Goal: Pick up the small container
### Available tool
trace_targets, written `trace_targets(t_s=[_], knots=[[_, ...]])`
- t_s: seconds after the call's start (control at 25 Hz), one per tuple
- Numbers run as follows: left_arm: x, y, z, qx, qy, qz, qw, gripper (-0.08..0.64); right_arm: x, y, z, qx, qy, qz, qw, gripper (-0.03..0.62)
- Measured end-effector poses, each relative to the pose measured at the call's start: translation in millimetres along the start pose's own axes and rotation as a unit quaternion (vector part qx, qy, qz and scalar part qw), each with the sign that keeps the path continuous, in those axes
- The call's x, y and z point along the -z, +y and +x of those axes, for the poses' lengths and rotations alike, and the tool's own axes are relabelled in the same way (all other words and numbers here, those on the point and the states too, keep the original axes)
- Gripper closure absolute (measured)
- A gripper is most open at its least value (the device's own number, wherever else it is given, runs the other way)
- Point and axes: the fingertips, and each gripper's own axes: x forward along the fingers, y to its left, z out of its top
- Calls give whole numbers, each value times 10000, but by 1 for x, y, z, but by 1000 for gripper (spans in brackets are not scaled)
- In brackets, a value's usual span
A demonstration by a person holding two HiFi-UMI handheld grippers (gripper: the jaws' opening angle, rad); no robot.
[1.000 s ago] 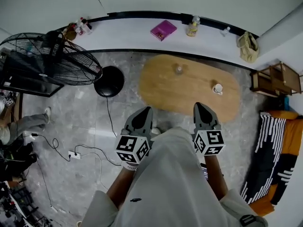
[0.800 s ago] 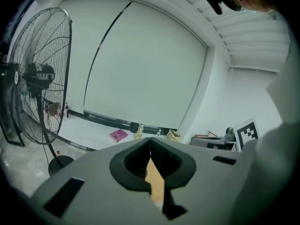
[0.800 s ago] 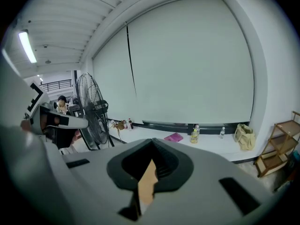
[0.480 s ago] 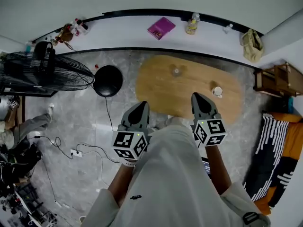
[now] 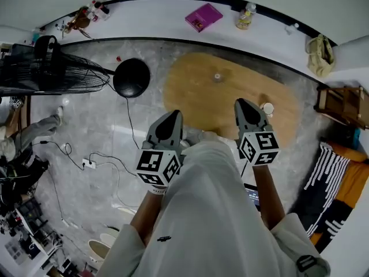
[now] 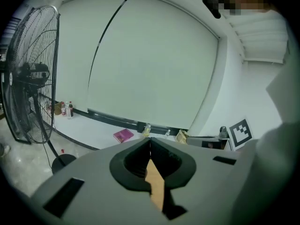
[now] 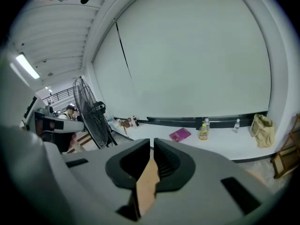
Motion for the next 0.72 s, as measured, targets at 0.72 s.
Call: trace_targets(t_s=[0.72], knots=[[43,-4,49,-150,790,-83,9967,540,55,-37,82,-458,717,-351,9958,476]])
